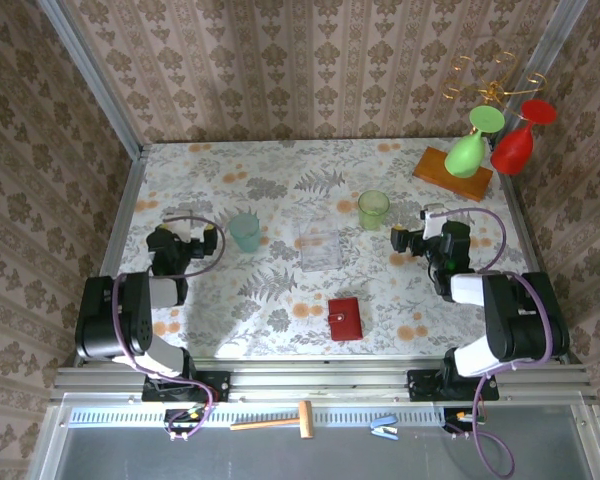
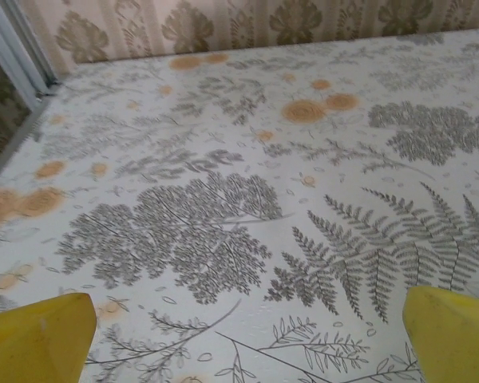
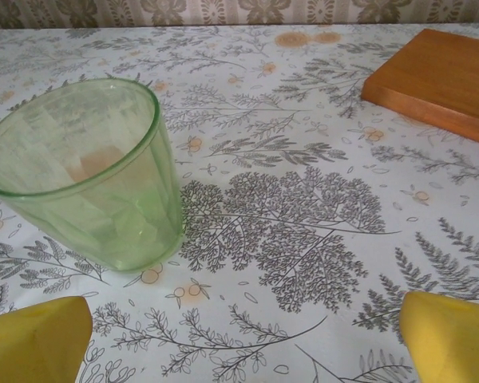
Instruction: Take the credit cards out of the card holder
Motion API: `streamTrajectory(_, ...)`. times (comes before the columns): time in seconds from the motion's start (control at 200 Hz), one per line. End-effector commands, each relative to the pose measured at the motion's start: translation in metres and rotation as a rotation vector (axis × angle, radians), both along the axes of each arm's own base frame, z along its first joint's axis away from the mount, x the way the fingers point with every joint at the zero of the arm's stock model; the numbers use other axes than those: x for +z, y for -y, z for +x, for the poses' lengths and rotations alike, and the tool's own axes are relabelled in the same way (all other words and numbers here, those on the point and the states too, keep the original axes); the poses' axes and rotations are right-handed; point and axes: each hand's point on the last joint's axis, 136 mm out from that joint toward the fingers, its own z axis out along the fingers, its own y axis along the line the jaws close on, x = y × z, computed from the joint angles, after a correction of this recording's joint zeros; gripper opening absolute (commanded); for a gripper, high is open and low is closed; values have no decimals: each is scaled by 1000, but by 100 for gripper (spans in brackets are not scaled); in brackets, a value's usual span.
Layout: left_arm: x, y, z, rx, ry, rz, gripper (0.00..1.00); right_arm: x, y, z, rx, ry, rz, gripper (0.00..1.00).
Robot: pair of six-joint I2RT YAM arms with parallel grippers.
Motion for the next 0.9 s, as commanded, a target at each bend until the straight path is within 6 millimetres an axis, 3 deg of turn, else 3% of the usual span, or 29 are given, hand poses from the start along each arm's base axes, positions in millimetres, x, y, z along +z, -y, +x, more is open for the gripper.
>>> streamTrajectory(0.0, 21, -9, -8, 87, 20, 10, 100, 28, 5, 2, -41, 12, -35, 100)
streamTrajectory(0.17, 46, -22, -21, 195, 15, -45, 100, 45, 4, -13, -64, -48, -56, 100)
streamTrajectory(0.395, 78, -14, -39, 230, -81, -210, 100, 79, -14, -33, -73, -139, 70, 97)
streamTrajectory(0.68, 112, 9, -65, 181, -313, -259, 100, 101, -74, -42, 12, -299, 137, 80)
streamTrajectory(0.895, 127, 35, -70, 13, -405, -236, 100, 93, -114, -37, 58, -431, 157, 72)
